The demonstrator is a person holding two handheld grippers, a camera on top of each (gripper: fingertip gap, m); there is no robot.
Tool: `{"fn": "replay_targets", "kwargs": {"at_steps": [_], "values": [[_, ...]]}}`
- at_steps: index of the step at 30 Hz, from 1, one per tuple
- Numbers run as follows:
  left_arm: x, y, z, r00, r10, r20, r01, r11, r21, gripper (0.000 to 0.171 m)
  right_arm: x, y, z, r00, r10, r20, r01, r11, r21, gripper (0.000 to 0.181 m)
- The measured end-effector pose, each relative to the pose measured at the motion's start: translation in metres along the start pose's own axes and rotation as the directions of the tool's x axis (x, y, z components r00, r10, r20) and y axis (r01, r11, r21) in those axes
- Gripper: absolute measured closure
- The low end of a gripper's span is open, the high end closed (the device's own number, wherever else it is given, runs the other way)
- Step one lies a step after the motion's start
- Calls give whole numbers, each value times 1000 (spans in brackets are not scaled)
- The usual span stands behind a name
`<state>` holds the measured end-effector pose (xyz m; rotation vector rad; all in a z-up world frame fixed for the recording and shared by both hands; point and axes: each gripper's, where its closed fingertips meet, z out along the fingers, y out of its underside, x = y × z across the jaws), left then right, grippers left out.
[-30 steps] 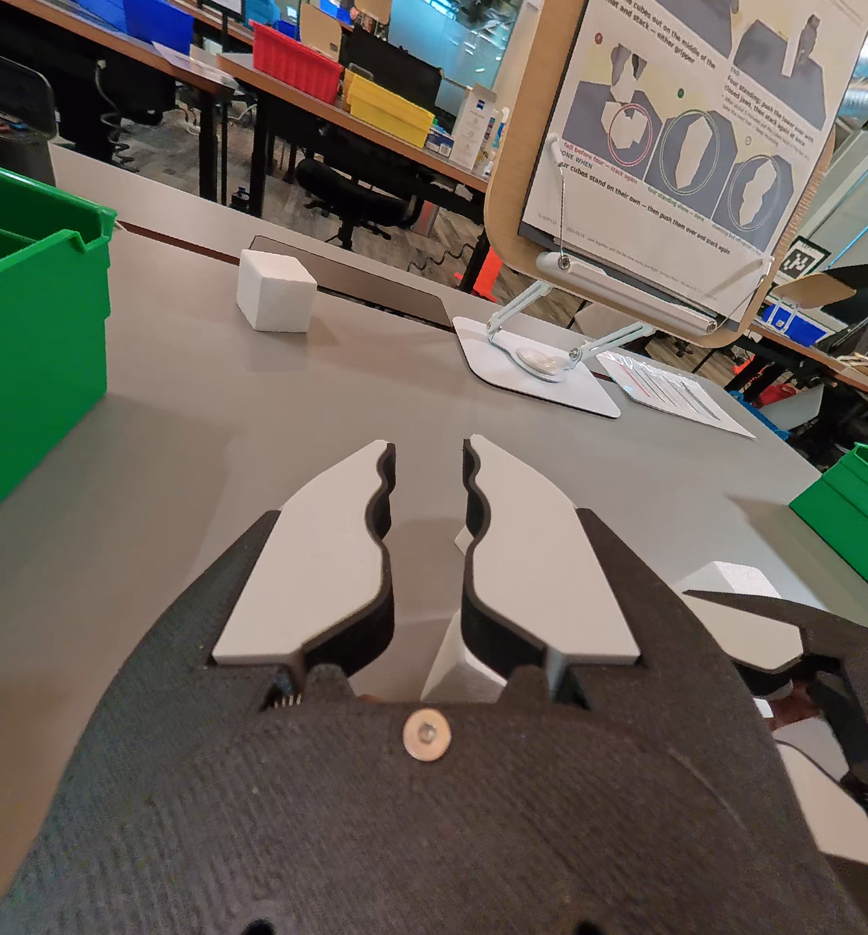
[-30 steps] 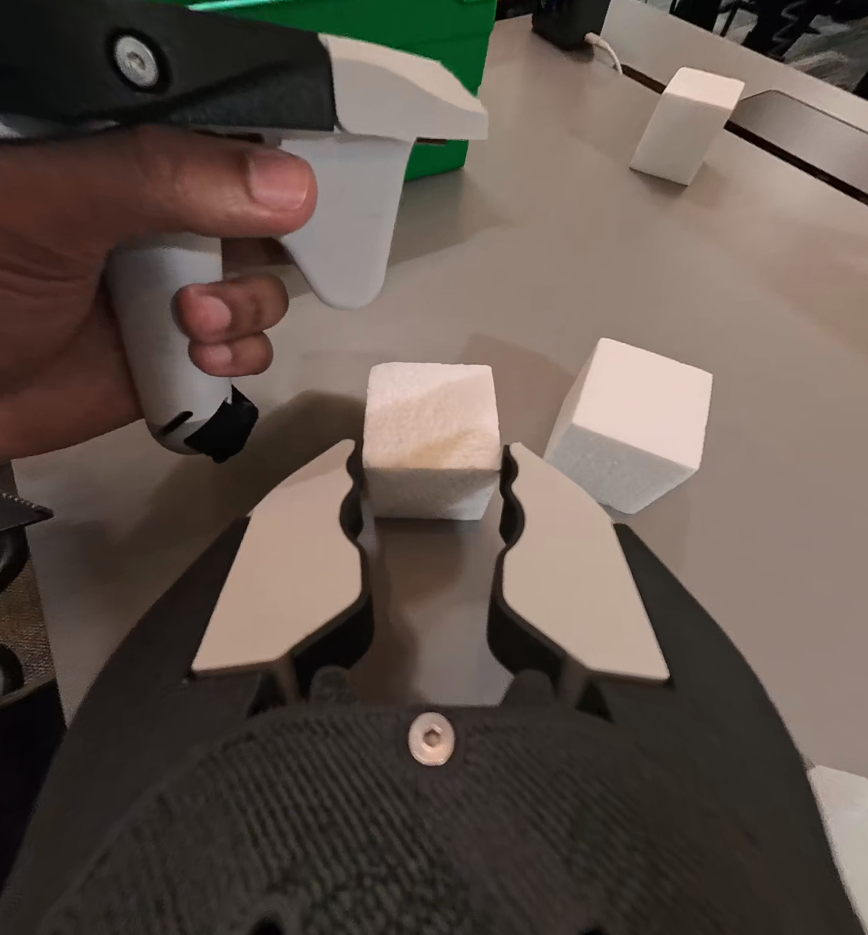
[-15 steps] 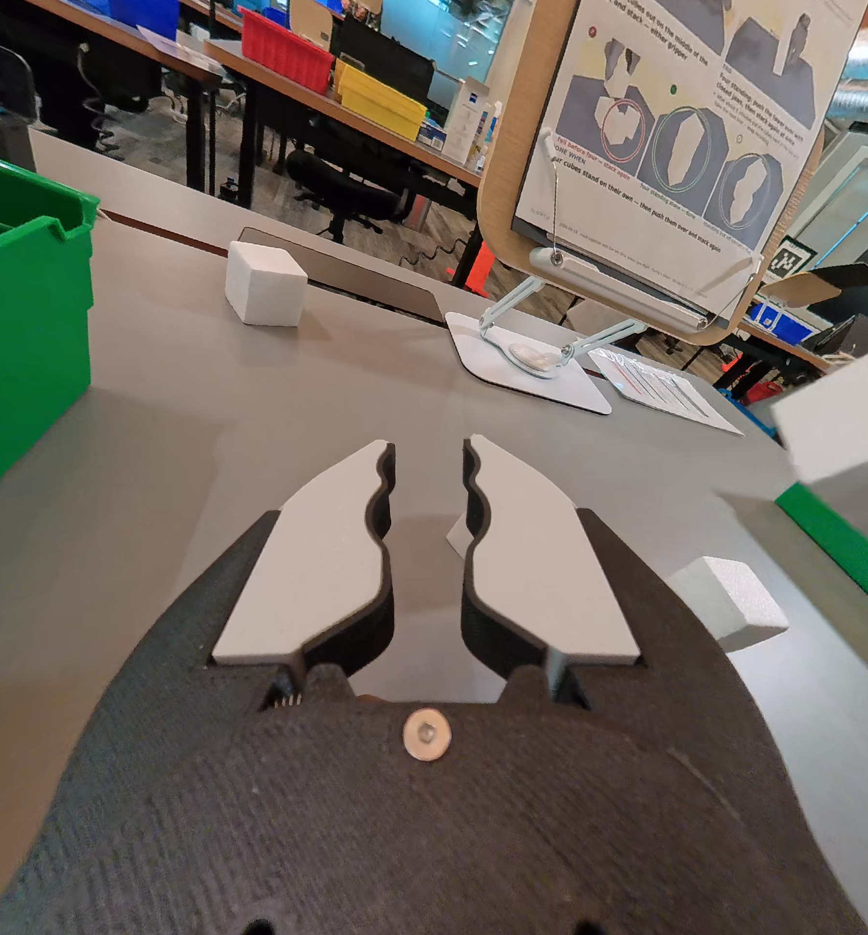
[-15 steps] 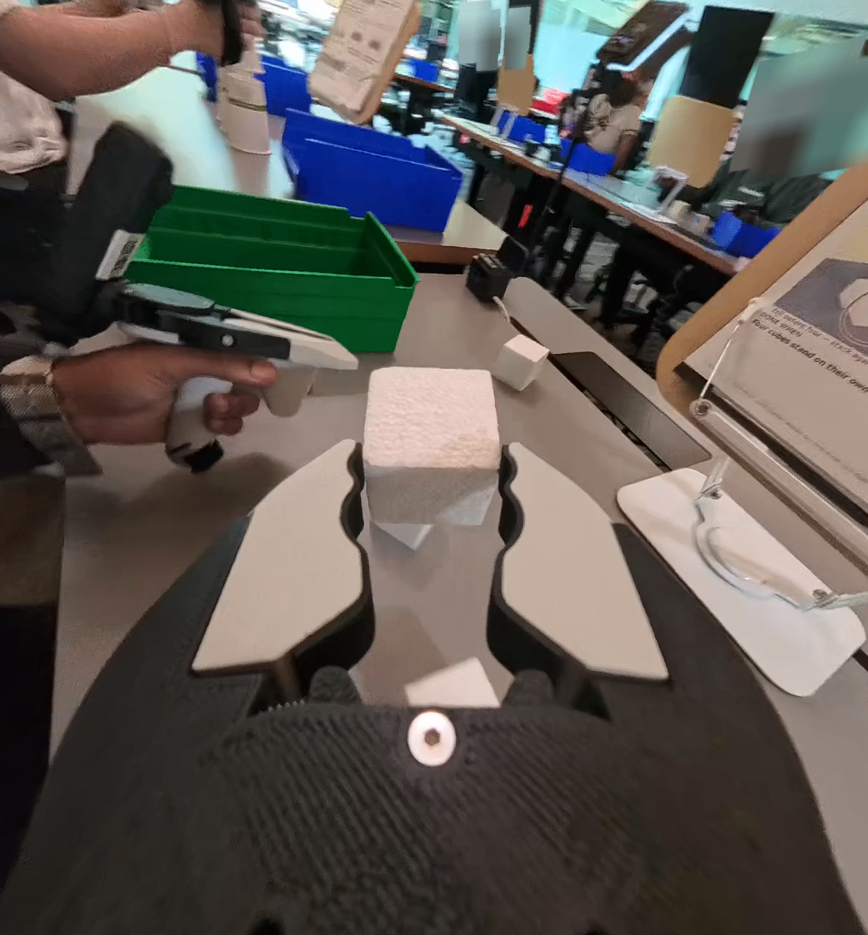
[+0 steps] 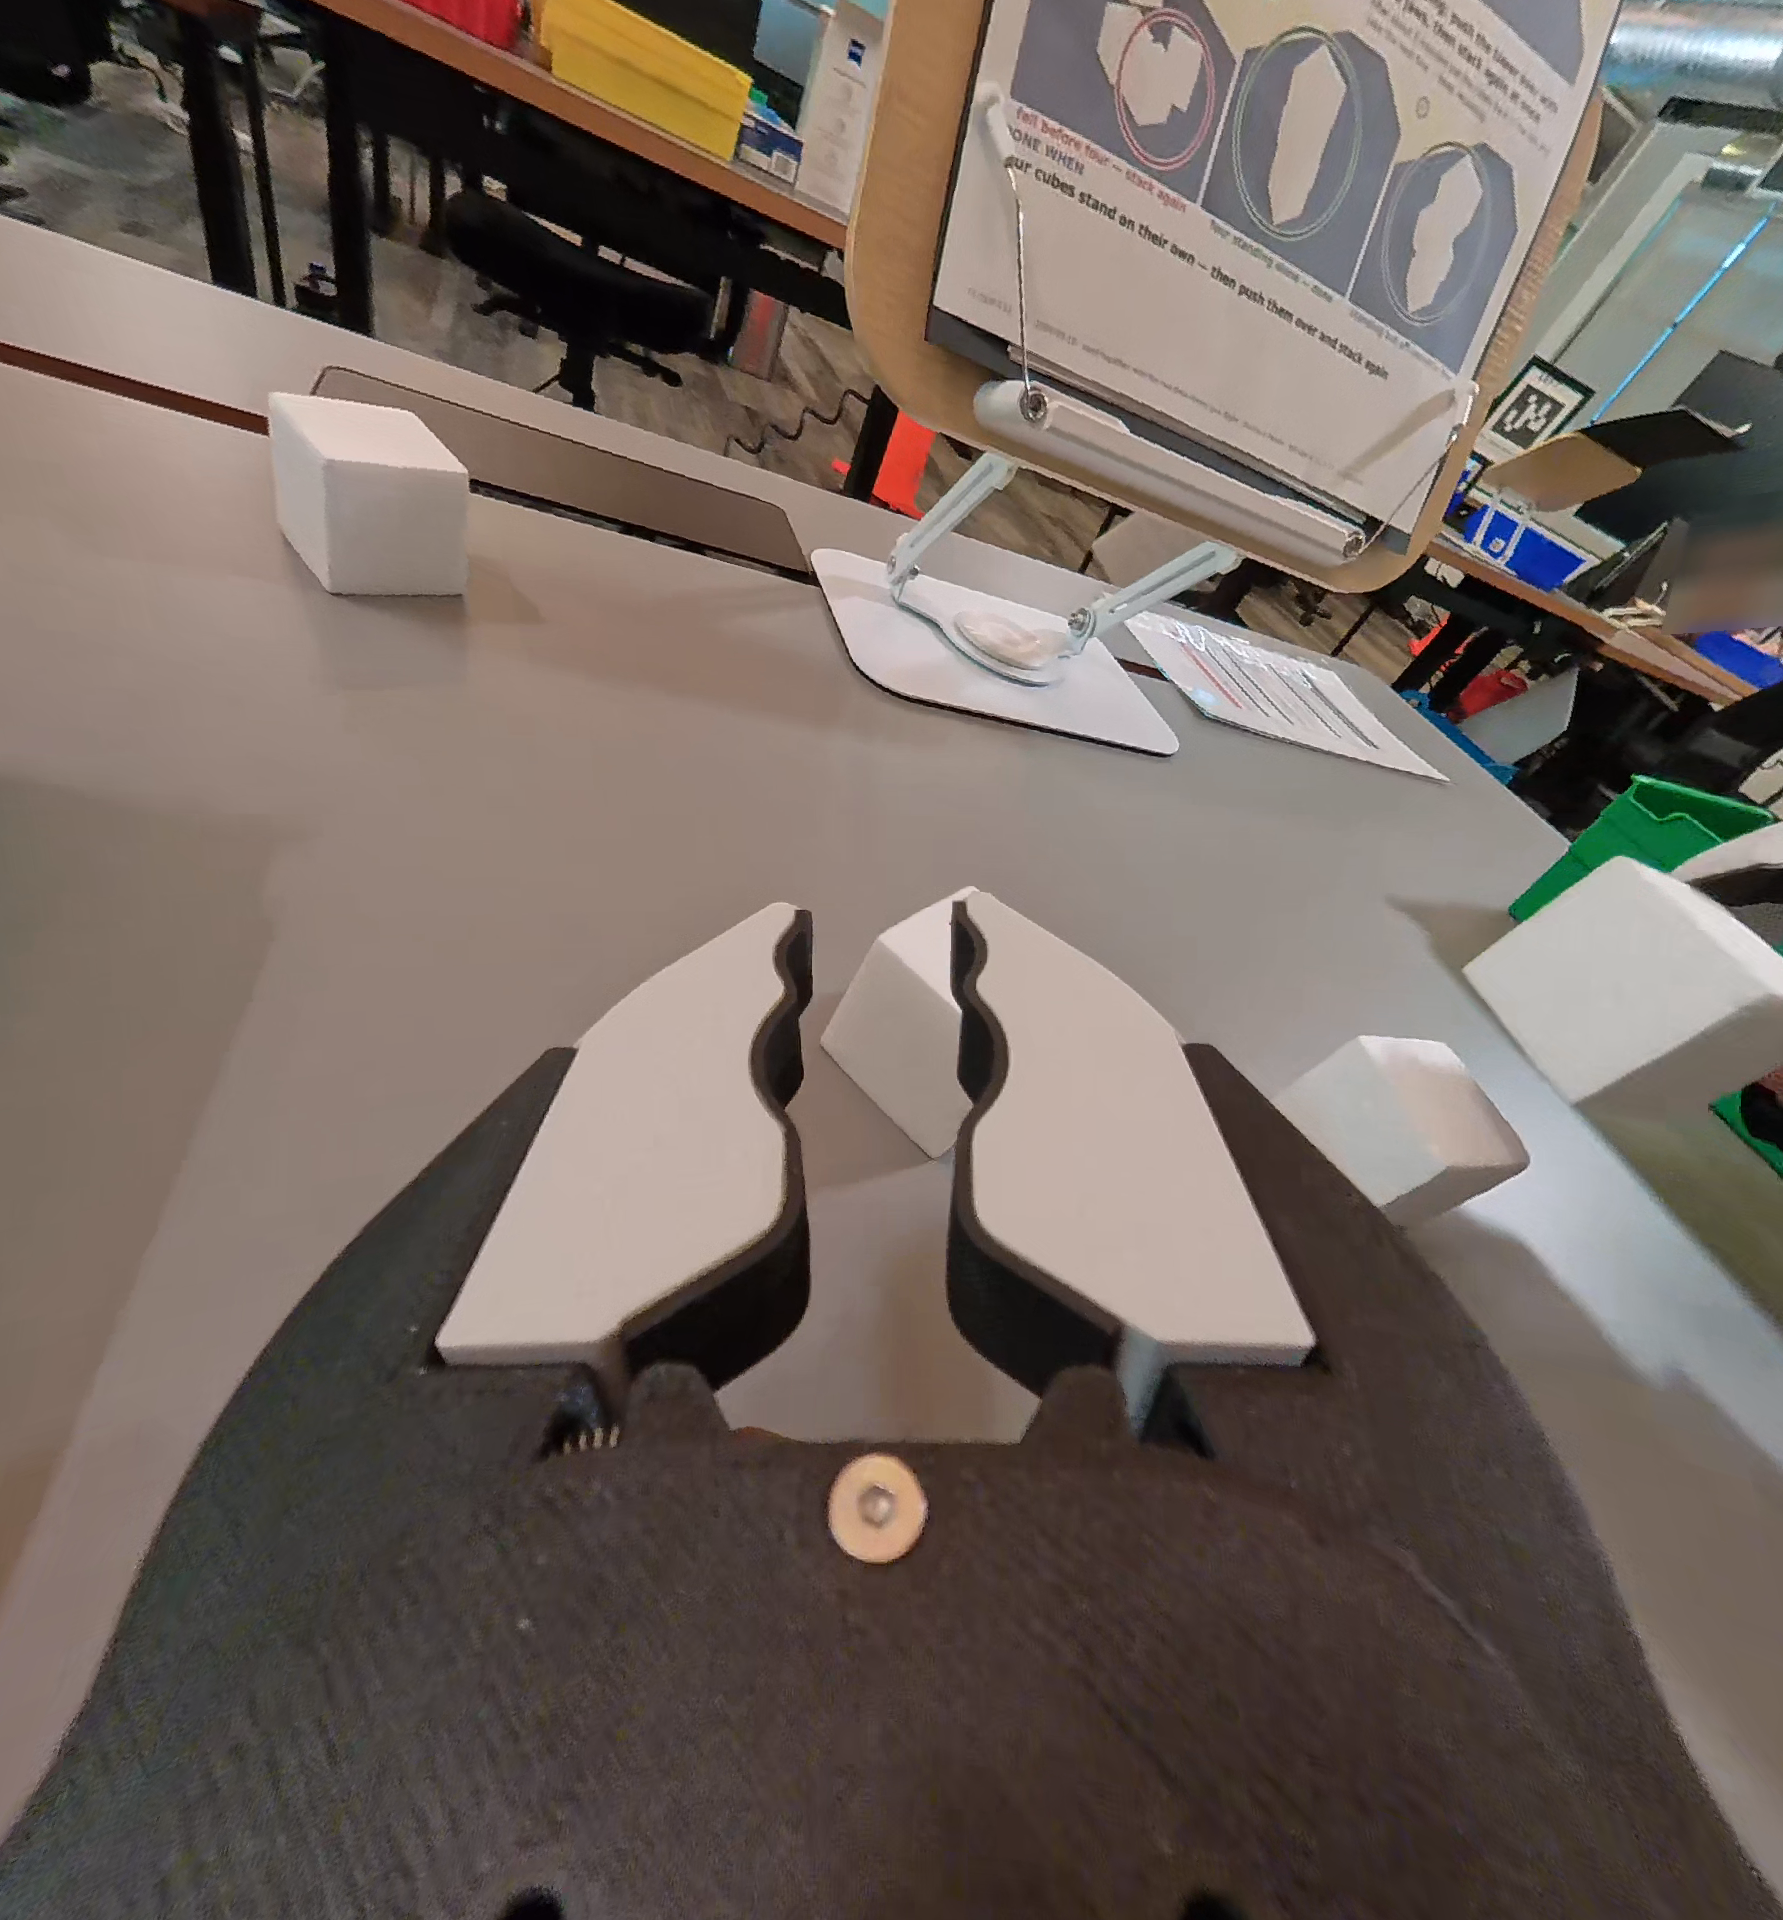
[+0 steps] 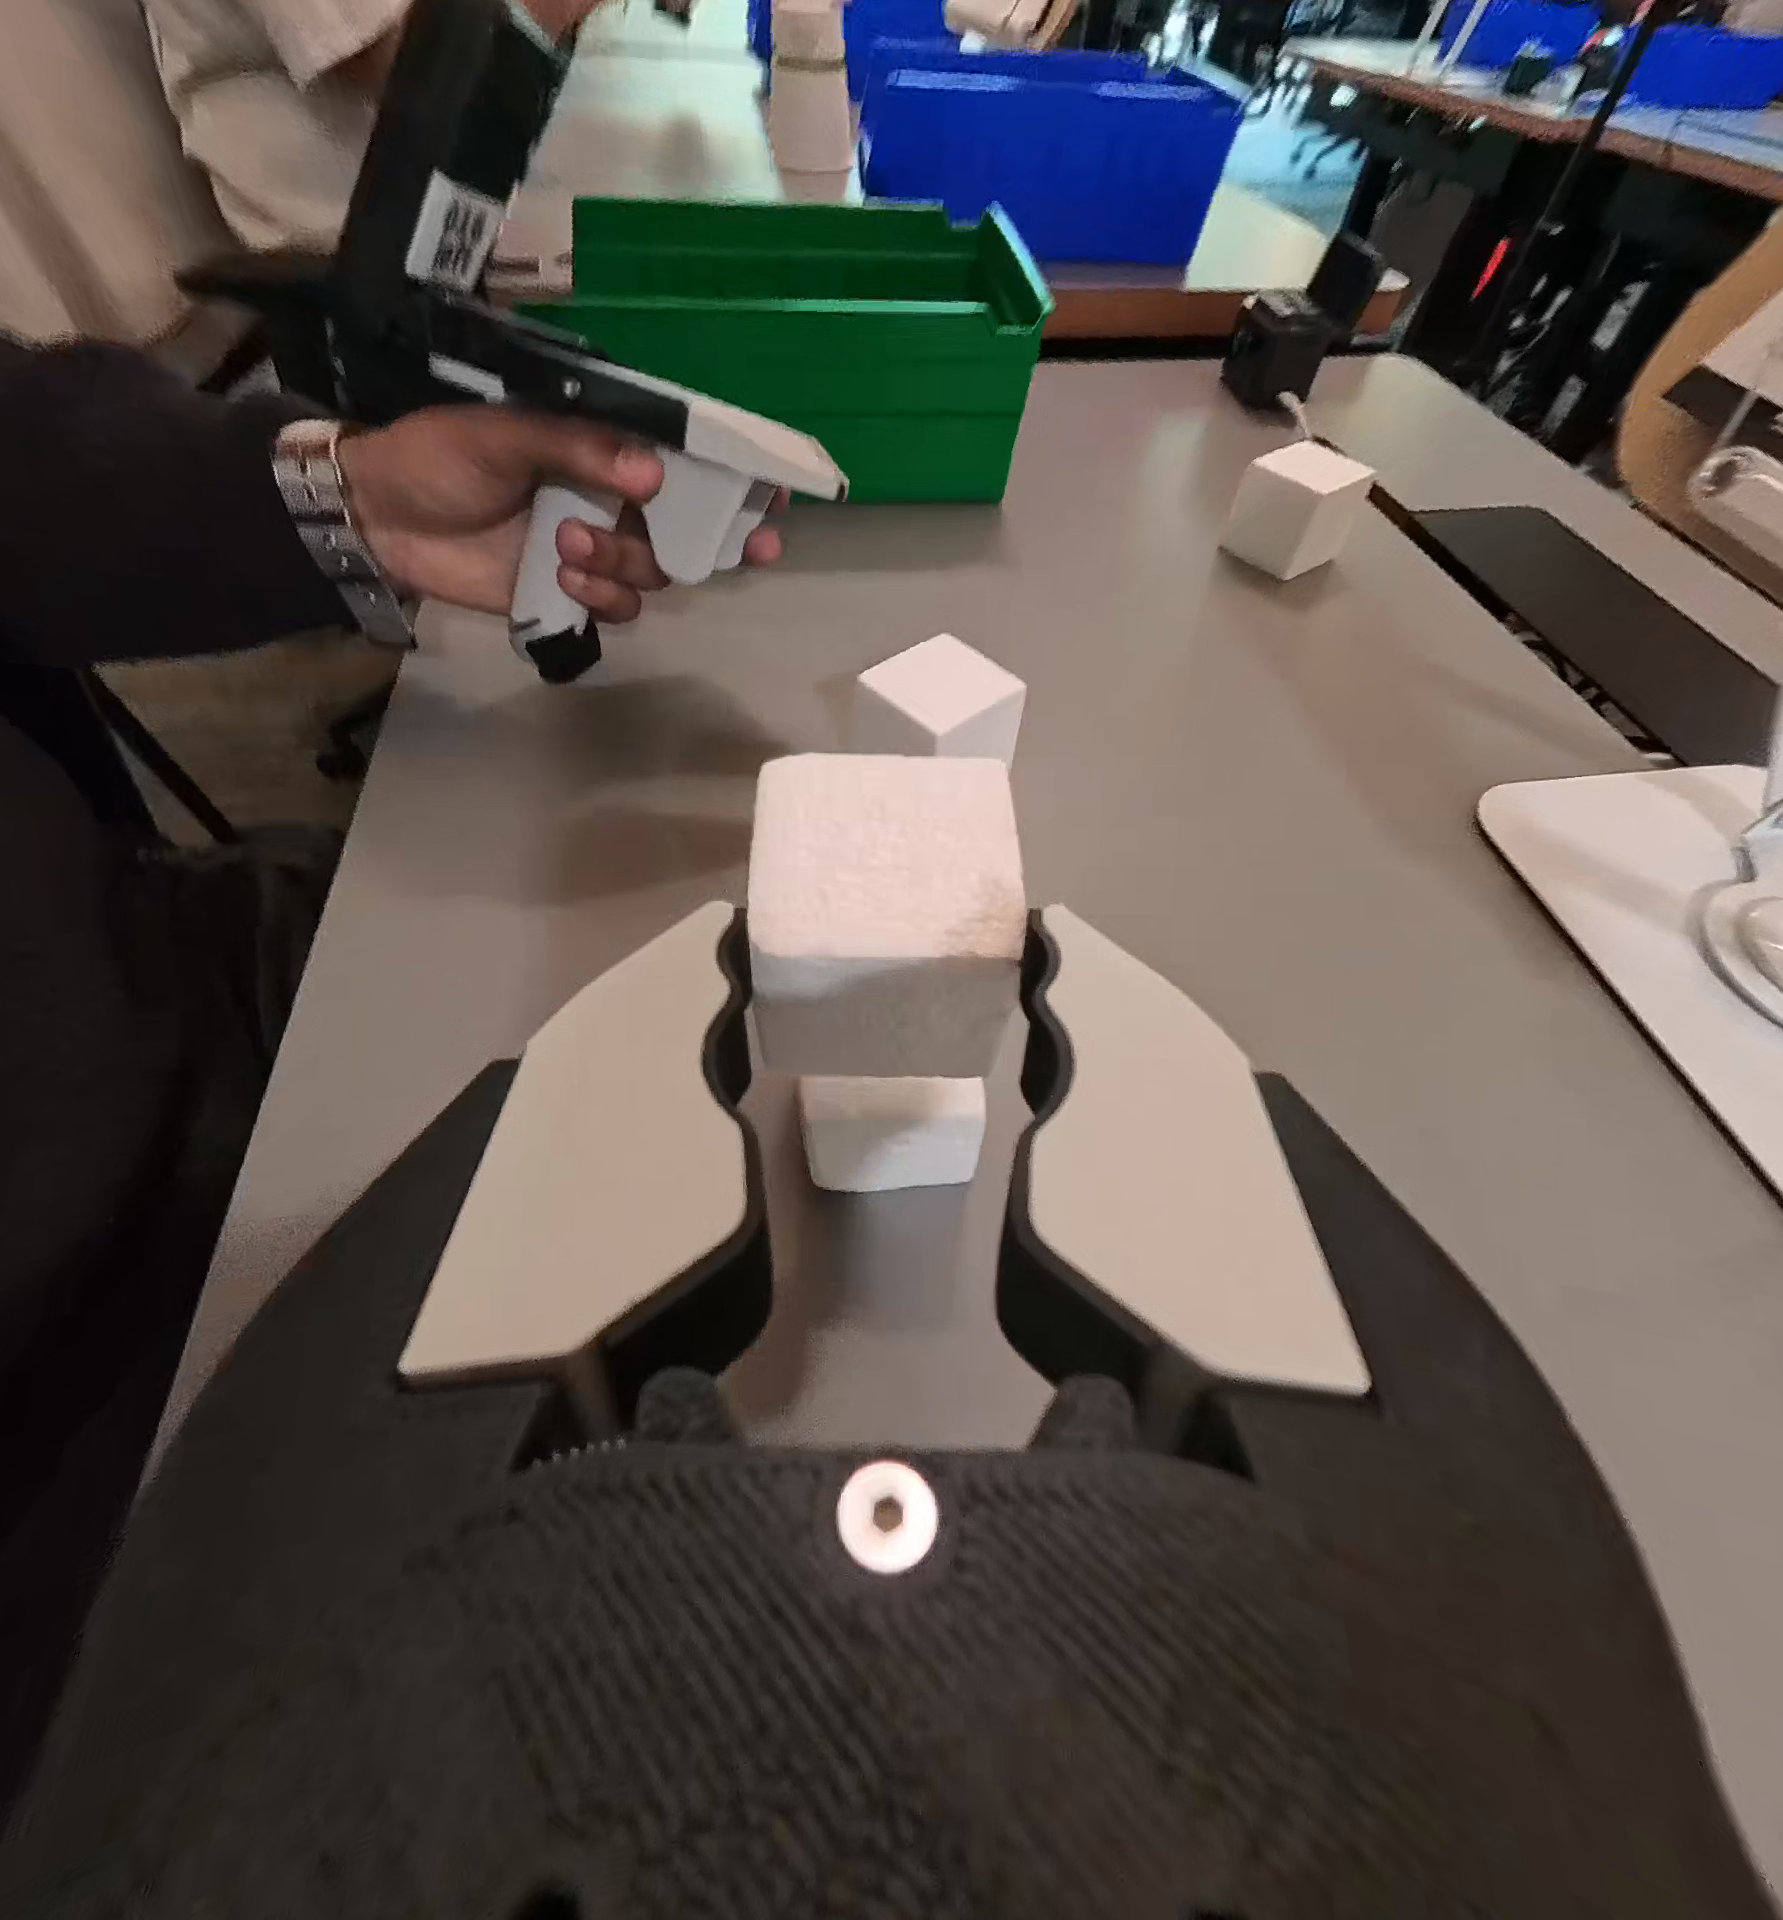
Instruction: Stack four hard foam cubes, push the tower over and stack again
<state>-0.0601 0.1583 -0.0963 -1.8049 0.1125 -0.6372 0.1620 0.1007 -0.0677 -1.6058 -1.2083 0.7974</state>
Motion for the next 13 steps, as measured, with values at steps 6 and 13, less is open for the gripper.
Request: {"fn": "replay_targets", "kwargs": {"at_steps": [6,13], "values": [[2,4,2,998,-50,-23,50,999,-21,145,1,16,15,997,-63,49,70,987,-147,130],[0,4,2,998,-54,-17,54,998,-24,145,2,19,17,997,-7,74,13,996,-84,130]]}}
